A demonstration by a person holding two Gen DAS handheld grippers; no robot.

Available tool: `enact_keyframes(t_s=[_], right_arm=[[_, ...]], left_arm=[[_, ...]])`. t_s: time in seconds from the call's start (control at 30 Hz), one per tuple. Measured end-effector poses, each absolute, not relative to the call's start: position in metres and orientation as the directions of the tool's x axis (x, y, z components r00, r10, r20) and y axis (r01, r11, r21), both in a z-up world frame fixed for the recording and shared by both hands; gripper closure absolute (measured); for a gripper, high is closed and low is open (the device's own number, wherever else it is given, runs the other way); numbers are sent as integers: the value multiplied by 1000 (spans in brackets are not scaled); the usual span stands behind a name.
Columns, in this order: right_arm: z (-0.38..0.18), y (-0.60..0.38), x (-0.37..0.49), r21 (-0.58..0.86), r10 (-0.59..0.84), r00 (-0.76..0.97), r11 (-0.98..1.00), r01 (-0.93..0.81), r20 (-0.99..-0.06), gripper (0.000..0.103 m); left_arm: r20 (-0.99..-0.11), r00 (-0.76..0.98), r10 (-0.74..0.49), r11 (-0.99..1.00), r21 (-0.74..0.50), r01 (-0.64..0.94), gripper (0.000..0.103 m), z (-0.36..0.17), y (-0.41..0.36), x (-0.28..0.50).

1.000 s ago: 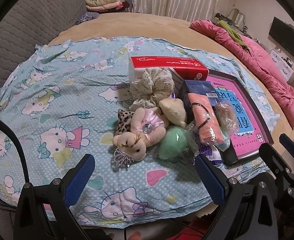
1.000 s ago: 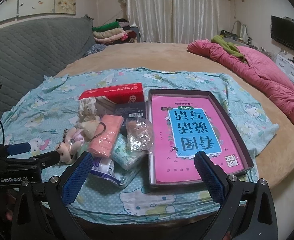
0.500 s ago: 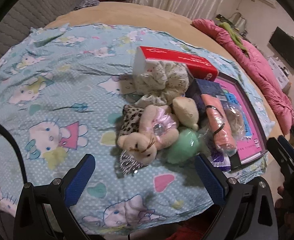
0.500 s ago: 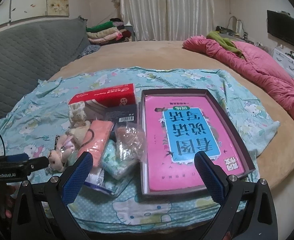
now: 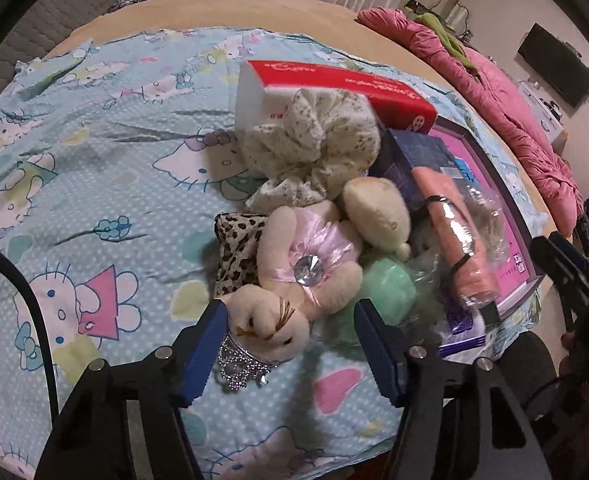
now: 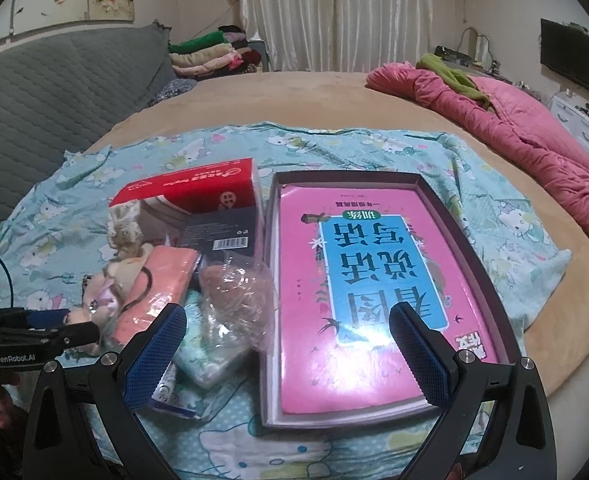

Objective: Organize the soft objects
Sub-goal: 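Close left tool on the teddy bear while right tool grasps the clear plastic bag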

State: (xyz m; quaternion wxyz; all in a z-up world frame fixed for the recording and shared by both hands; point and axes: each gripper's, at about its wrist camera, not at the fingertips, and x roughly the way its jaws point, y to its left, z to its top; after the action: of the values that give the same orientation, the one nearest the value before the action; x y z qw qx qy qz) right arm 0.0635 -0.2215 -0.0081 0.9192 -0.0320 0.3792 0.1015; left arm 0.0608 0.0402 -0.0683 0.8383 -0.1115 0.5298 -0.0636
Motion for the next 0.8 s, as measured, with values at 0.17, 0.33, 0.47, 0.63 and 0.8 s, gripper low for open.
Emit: enact_keyframes(t_s=[0.17,0.33,0.47,0.63,0.8], right_arm=[[-15,-215,76,-13,167,681,968,-252,-713,2],[-27,-207,90,-44,166,662,956,-289,-731,2],[-32,-204,96,-29,192,652,950,-312,-734,7],[-39,-193,109,26,259,611,931,-363,-748,34],[-41,-186,103,34,292,608,916,-400,-738,51]], left_arm=[[-879,422,-221,971,-241,7,43,-73,42,66],[-876,428,-220,973,-231,29,48,-74,41,70],[-876,428,-223,973,-229,39,51,-74,43,71],[-870,433,-235,970,-241,41,59,-75,47,69],[-857,465,-222,972,-230,39,66,-68,48,63]])
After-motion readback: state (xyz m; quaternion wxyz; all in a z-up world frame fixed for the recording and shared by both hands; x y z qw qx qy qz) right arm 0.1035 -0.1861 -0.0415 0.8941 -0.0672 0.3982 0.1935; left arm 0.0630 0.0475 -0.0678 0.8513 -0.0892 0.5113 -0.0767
